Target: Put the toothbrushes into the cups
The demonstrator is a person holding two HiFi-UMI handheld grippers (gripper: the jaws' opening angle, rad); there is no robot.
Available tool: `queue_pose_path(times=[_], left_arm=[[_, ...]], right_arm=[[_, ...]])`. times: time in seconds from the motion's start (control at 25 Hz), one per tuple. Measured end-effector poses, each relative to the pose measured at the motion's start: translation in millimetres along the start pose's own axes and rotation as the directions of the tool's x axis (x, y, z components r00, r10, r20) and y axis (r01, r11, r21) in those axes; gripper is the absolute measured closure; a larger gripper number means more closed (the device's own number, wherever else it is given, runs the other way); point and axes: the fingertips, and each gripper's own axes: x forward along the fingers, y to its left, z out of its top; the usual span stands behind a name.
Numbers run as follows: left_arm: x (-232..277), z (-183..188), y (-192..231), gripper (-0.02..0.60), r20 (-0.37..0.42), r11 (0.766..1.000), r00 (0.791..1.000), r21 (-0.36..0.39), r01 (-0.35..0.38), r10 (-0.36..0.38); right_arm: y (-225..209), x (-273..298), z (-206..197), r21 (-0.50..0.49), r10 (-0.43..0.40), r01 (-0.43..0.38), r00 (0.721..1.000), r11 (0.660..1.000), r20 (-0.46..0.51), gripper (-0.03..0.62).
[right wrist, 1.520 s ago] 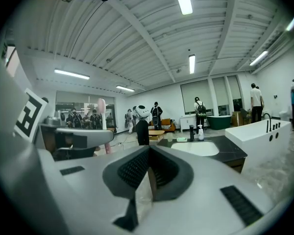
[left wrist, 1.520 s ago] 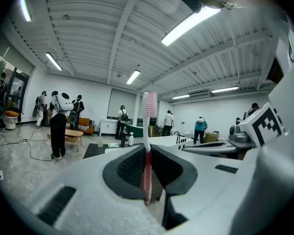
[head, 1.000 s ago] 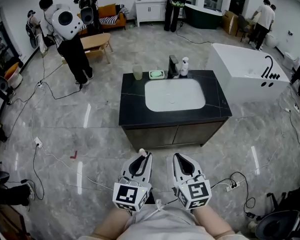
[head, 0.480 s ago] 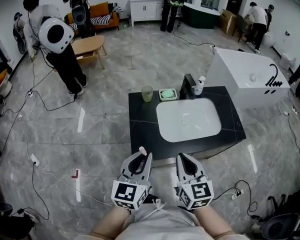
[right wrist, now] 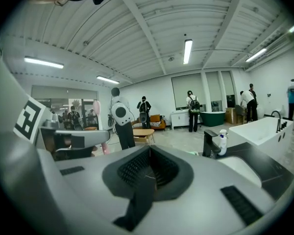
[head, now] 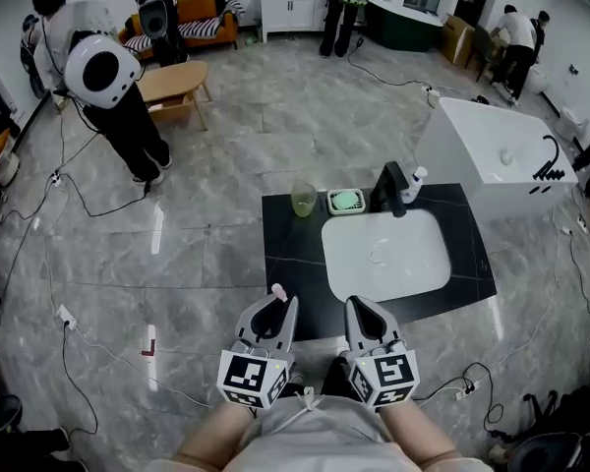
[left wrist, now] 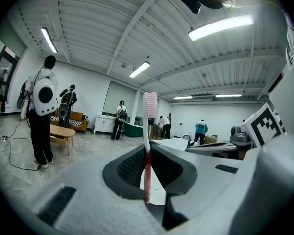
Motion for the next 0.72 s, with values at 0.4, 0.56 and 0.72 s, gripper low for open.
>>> queue_pose_path(times=[0.4,0.56,0.72], left_arm=[[79.1,1.6,31.3,0.534,-0.016,0.990,0.990,-0.026,-0.139,0.139],[115.8,5.5,38.3,0.534,-0.022,0.975,0.976,-0.039,-0.219,0.218],[150.8,2.8,44.2,0.534,-0.033,0.957,0.958,-0.055,-0.286,0.285]], right_arm=[[-56.2,80.0,14.4,0.024,0.133,-0.132,0.991,0.991,-0.020,0.568],[-87.9,108.9,23.9,0.028,0.195,-0.194,0.980,0.981,-0.033,0.568],[-119.0,135.8,27.6,0.020,0.247,-0.246,0.967,0.969,-0.058,0.568]])
